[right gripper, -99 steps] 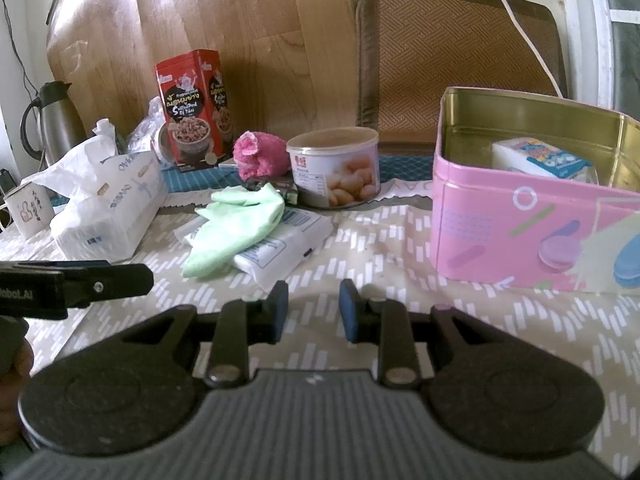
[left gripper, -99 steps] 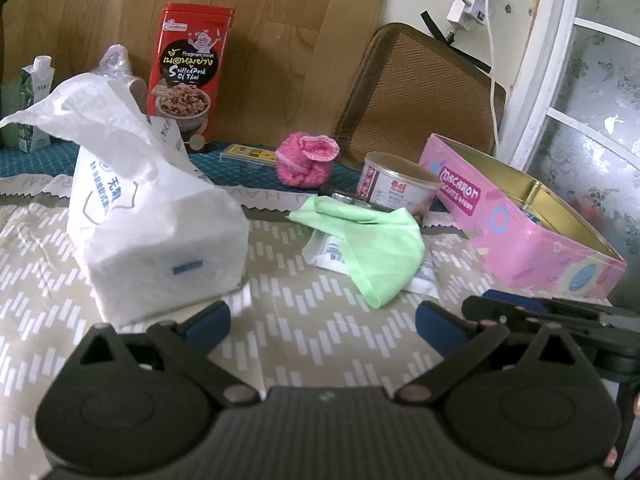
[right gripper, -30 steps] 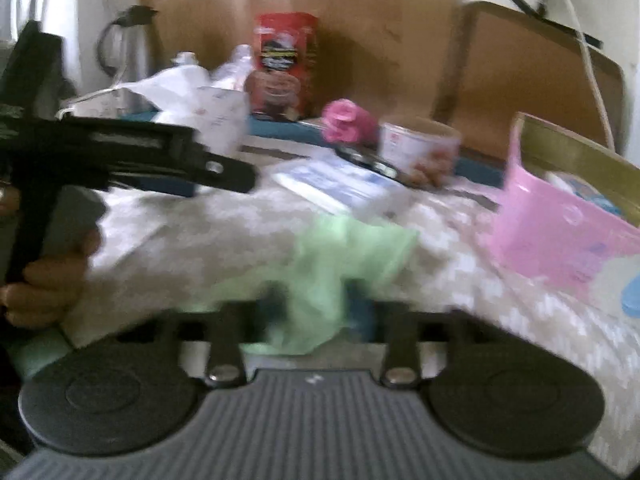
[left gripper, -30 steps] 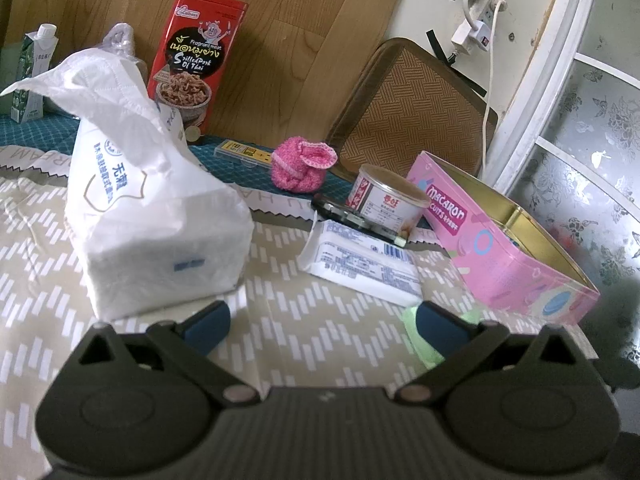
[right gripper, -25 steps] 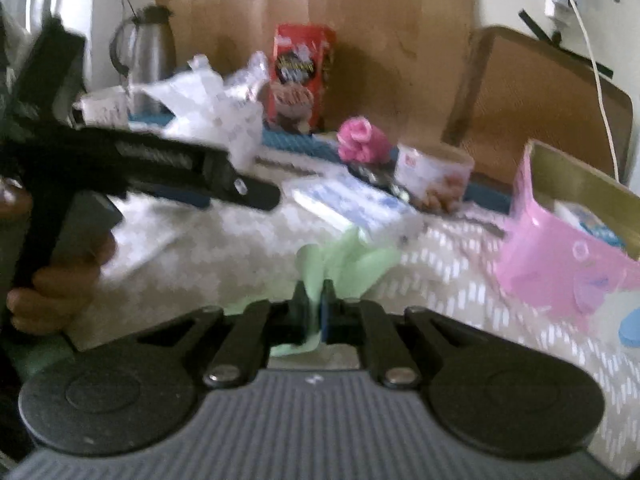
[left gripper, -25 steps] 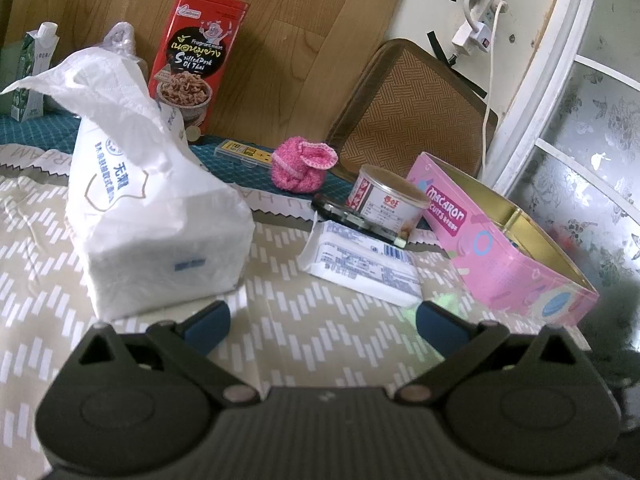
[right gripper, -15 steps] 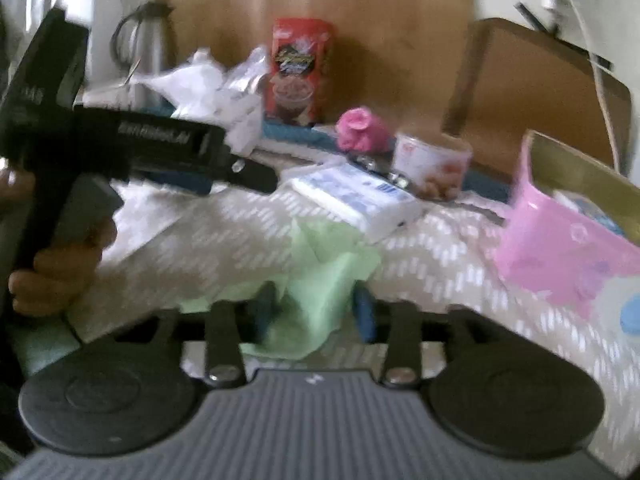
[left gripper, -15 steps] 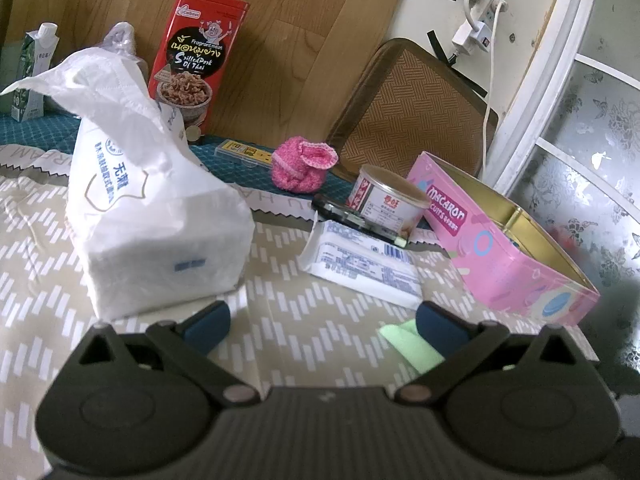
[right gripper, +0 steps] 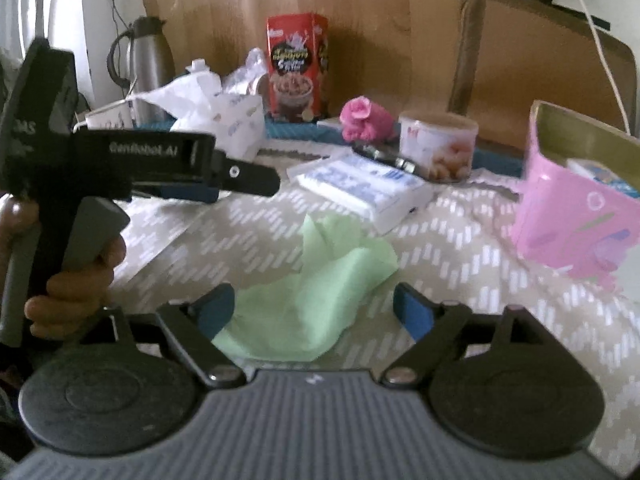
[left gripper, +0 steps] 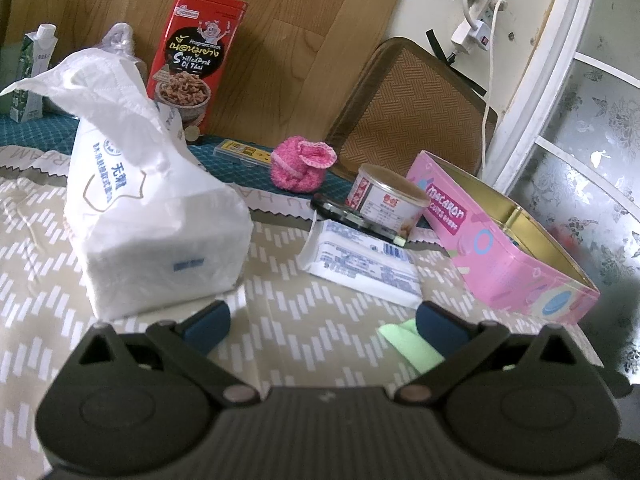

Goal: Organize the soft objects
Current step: 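Reach the left gripper to the green cloth and close on it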

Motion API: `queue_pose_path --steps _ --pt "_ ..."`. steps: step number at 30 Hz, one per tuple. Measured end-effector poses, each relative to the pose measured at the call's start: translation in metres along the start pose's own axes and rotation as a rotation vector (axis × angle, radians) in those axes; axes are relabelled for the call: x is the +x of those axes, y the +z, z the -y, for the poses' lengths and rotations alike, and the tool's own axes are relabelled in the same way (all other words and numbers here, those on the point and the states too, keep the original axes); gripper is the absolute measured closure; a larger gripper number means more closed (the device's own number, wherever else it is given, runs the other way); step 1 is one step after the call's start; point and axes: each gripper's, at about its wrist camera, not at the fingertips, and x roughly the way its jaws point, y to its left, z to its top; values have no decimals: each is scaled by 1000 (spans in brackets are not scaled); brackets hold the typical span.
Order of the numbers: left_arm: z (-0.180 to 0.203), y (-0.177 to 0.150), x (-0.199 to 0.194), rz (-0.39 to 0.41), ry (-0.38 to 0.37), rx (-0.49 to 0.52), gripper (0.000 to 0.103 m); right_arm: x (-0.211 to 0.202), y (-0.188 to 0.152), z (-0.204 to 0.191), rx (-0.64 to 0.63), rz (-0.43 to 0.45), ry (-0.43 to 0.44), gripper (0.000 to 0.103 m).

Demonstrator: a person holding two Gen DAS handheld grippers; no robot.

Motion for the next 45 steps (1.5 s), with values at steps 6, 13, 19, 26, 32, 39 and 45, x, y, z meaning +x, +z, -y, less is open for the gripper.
queue_pose_path --steps 6,13,19,26,32,39,45 --pt "-1 0 -1 -2 -25 -8 0 5 -1 -6 -36 3 -13 14" --pt "1 0 -5 3 -62 0 0 1 -2 -9 -52 30 -8 50" --pt "5 -1 -9 10 -125 21 1 2 0 -20 -109 44 -48 94" --pt "4 -1 -8 -25 -215 10 2 6 5 -18 -77 67 -112 94" --pt "8 -3 -3 -77 -291 12 7 11 5 -30 -123 58 -78 93" --pt "15 -7 6 -138 -296 37 25 11 4 -44 -173 70 -19 90" --pt "20 -10 6 -141 -284 73 38 12 5 -39 -159 57 -36 65"
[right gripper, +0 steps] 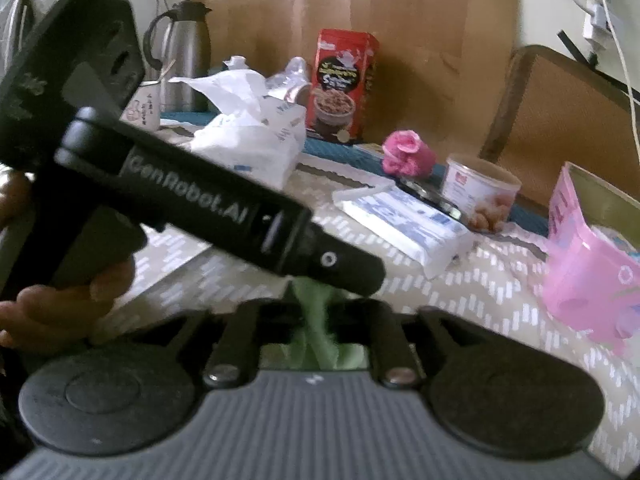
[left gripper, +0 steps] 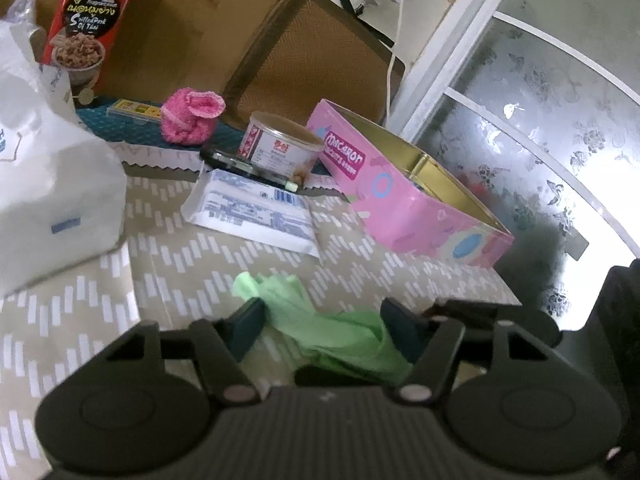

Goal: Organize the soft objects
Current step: 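Reach the left gripper to the green cloth and close on it, then lift the green cloth with the left gripper and carry it toward the pink tin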

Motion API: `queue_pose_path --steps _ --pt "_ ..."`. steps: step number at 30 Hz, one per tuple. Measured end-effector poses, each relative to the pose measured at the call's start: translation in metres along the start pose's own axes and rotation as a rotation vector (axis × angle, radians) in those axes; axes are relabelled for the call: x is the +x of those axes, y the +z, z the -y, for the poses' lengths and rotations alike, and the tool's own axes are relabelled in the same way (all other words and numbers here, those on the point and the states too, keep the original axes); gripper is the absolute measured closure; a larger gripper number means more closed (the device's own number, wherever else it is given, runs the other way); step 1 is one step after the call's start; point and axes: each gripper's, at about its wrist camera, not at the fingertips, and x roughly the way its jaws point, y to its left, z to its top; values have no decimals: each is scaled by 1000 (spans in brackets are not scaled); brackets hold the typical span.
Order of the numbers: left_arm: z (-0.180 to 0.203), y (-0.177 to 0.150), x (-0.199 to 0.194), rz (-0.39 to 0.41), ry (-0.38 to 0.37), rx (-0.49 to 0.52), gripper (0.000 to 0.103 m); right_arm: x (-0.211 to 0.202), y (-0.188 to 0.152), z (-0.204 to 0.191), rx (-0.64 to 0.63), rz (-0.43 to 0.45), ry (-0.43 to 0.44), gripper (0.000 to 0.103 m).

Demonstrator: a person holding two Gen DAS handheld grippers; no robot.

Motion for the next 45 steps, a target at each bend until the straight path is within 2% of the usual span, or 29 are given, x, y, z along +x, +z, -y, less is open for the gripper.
queue_pose_path --steps 1,2,3,5,13,15,17,34,39,41,43,45 --pt "0 0 0 0 0 -1 38 1 -1 2 7 -12 -5 58" --pt "0 0 0 0 0 -2 40 0 -2 4 17 -9 -20 44" --pt "0 0 0 0 0 -3 40 -1 -3 7 27 -11 -29 37" --pt "0 0 0 0 0 -4 40 -2 -5 12 48 -22 -26 34" --pt "-5 2 -1 0 -13 -26 36 -4 -8 14 62 -24 -18 32" --pt "-5 2 -2 5 -13 -30 27 -4 -8 16 67 -26 -12 31" --pt "-6 2 -3 14 -7 -32 21 -5 -9 17 74 -28 -5 31" --pt "-8 3 -4 20 -10 -44 18 -9 -12 19 95 -28 4 29" --pt "-7 3 -4 18 -10 -37 24 -10 -12 20 97 -29 9 28" --pt "-6 4 -3 15 -10 -33 28 -11 -13 20 97 -28 10 31" --pt "-5 3 -2 11 -11 -26 33 -12 -14 20 92 -25 24 40" --pt "-4 3 -2 8 -11 -18 42 -14 -13 17 86 -26 68 66"
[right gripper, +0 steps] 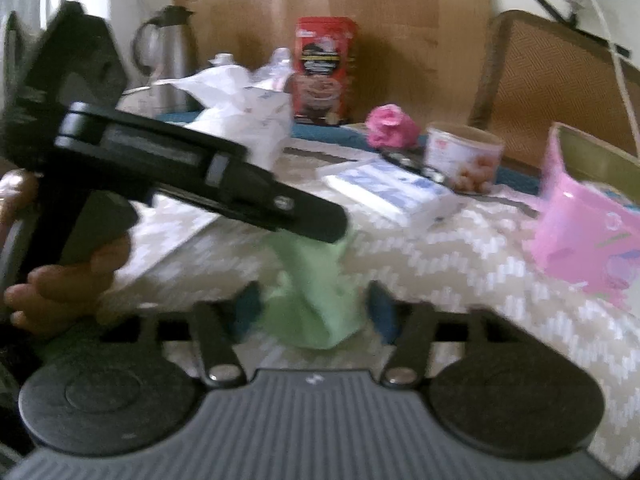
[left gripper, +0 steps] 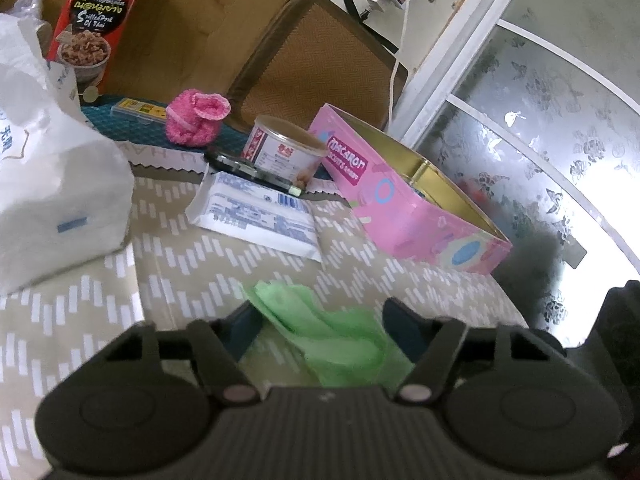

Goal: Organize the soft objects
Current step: 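Lift the green cloth with the left gripper and carry it toward the pink tin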

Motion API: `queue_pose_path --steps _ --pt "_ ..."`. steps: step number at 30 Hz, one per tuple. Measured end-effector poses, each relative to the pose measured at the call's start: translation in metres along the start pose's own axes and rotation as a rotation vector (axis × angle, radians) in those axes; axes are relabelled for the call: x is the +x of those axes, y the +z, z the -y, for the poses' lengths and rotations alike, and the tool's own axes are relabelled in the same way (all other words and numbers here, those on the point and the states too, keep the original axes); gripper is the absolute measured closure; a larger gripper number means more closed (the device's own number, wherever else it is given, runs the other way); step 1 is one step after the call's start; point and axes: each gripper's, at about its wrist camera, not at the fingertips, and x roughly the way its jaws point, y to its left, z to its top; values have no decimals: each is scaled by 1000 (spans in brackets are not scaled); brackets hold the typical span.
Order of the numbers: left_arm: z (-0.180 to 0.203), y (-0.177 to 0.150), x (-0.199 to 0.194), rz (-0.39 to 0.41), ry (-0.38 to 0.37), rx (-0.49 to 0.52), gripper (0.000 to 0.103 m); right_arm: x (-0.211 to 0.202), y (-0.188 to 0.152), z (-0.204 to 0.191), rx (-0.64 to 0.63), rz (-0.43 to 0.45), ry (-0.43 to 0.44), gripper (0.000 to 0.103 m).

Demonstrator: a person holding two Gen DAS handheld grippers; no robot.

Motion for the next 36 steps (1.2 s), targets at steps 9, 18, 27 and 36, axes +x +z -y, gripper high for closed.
queue_pose_path --steps 9,18,27,36 --pt "9 -5 6 -44 -43 42 86 -7 -3 -11 -55 10 -11 90" --pt "10 -16 4 -73 -90 -53 83 -17 -11 -6 -42 18 -30 90" --pt "6 -17 -12 -30 -31 -74 44 -19 -13 -2 -27 25 -52 67" --pt "27 -27 -7 -61 -54 12 52 -25 -18 5 34 27 -14 85"
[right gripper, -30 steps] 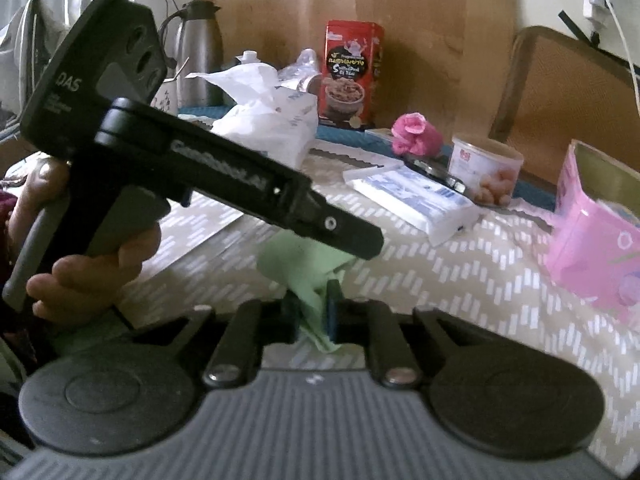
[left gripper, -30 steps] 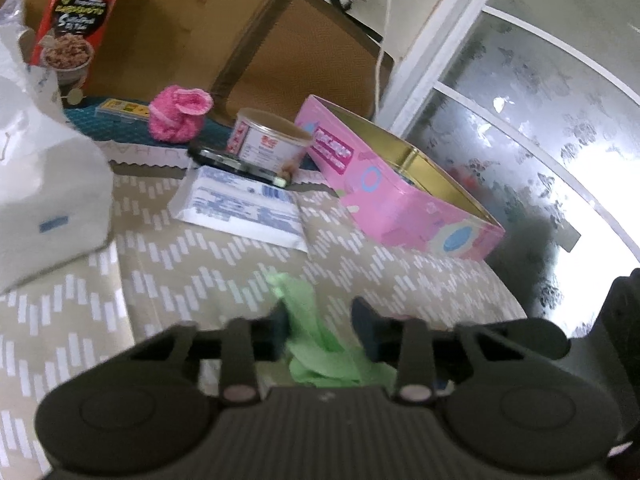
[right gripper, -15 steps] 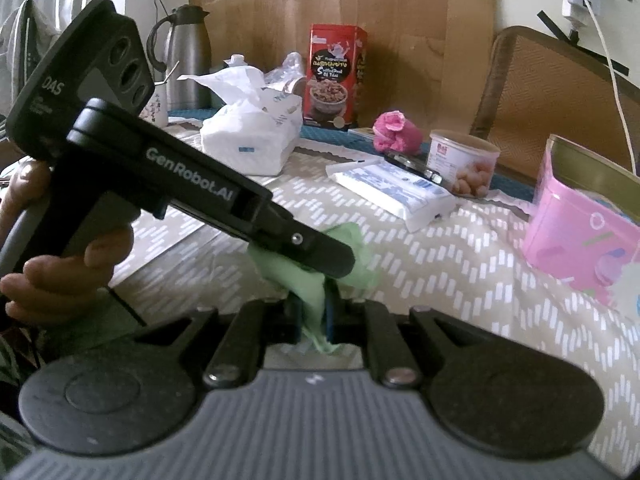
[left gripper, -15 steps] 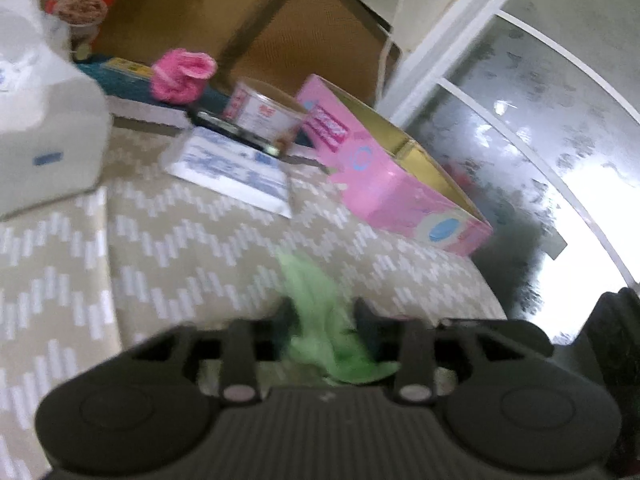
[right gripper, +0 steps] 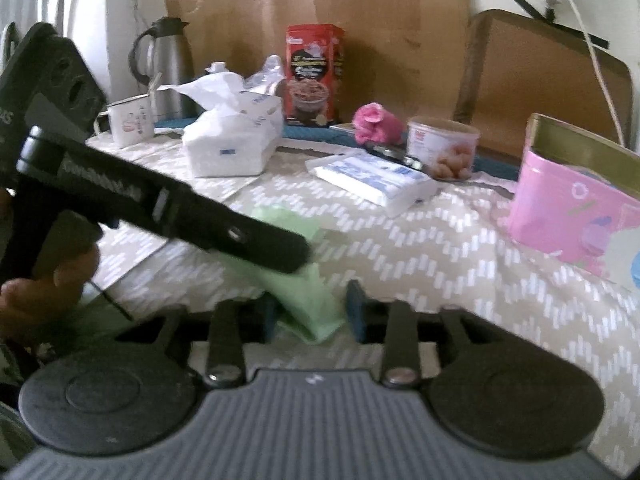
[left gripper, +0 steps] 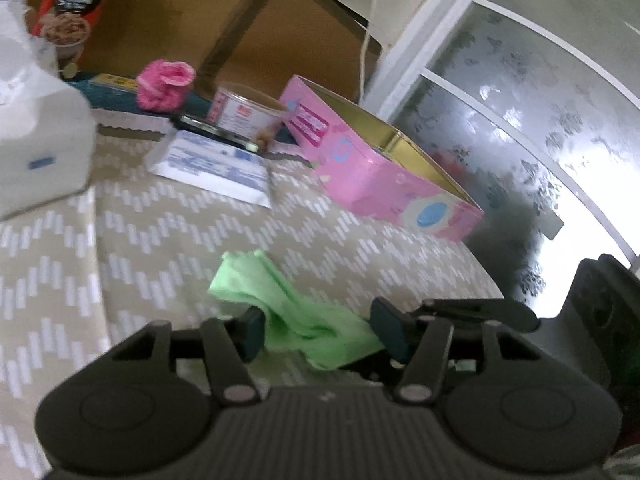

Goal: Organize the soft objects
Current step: 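Lift the green cloth with the left gripper and carry it toward the pink tin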

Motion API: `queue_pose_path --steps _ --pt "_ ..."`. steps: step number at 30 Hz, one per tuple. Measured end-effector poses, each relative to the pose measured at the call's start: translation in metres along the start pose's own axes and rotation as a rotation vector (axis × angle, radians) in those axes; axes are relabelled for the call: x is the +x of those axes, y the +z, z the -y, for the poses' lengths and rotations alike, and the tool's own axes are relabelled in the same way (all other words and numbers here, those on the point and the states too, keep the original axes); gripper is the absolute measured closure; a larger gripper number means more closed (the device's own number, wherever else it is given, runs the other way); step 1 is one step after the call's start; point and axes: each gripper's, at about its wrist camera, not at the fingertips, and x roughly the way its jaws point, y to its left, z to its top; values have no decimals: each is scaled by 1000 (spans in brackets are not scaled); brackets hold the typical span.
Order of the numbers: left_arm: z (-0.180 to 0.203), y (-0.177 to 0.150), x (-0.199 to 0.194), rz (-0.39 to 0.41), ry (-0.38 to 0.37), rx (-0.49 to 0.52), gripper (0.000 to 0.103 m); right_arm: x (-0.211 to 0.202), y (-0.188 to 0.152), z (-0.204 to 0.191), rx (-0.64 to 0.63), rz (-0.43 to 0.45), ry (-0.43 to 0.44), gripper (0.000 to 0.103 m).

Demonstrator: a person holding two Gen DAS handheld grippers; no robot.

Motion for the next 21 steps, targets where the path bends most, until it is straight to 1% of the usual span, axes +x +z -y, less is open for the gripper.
queue_pose_path --steps 1,2,4,5,9,14,21 --pt "1 0 1 2 -2 0 52 0 0 -2 -4 -1 16 89" --pt "0 0 2 2 -8 -9 54 0 0 -6 -15 1 18 90" --pt "-5 0 3 -2 -27 -44 60 0 -1 -12 -49 8 3 90" --pt "-8 0 4 -3 -32 -58 64 -1 -1 -12 -49 11 2 91" --pt "-11 -1 7 -14 -58 -96 72 -1 -2 -10 -37 15 10 91" --pt "-1 -3 13 -25 -64 -75 73 -7 -5 -10 -38 15 13 91" --pt "12 -4 21 -40 -89 -48 73 -19 -12 -7 -16 18 -20 91"
